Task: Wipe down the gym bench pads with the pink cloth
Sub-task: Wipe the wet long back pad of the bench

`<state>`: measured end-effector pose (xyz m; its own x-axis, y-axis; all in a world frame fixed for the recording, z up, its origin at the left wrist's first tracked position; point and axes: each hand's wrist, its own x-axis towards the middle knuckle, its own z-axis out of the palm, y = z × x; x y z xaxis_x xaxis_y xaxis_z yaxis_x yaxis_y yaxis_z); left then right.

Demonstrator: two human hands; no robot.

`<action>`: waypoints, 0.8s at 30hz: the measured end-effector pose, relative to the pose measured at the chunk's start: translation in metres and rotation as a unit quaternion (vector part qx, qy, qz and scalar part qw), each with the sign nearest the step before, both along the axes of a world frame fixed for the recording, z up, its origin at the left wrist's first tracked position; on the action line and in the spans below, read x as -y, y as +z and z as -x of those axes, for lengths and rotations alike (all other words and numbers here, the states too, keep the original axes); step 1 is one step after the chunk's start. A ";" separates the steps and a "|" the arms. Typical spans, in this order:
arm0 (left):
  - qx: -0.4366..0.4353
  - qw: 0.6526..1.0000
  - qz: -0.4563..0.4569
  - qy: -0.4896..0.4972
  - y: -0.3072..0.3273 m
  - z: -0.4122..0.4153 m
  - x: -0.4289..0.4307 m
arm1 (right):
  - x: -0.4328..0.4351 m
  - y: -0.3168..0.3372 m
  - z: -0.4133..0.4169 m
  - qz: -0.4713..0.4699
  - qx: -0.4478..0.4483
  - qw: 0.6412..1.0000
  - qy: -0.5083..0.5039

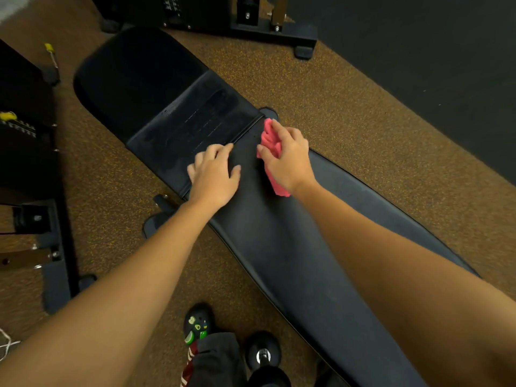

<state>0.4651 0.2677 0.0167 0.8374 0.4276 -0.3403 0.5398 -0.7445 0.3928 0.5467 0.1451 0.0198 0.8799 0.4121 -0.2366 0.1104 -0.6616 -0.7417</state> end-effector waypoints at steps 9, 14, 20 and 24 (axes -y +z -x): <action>-0.197 0.974 -0.052 -0.101 -0.009 -0.005 -0.006 | -0.029 -0.029 -0.007 0.270 0.146 0.931 0.196; -0.217 0.969 -0.064 -0.101 -0.011 -0.007 -0.004 | -0.038 -0.031 -0.018 0.291 0.116 0.936 0.162; -0.229 0.965 -0.081 -0.103 -0.010 -0.009 0.000 | -0.028 -0.031 0.020 0.295 0.128 0.932 0.167; -0.234 0.963 -0.085 -0.104 -0.011 -0.010 -0.002 | -0.027 -0.032 -0.001 0.317 0.144 0.924 0.159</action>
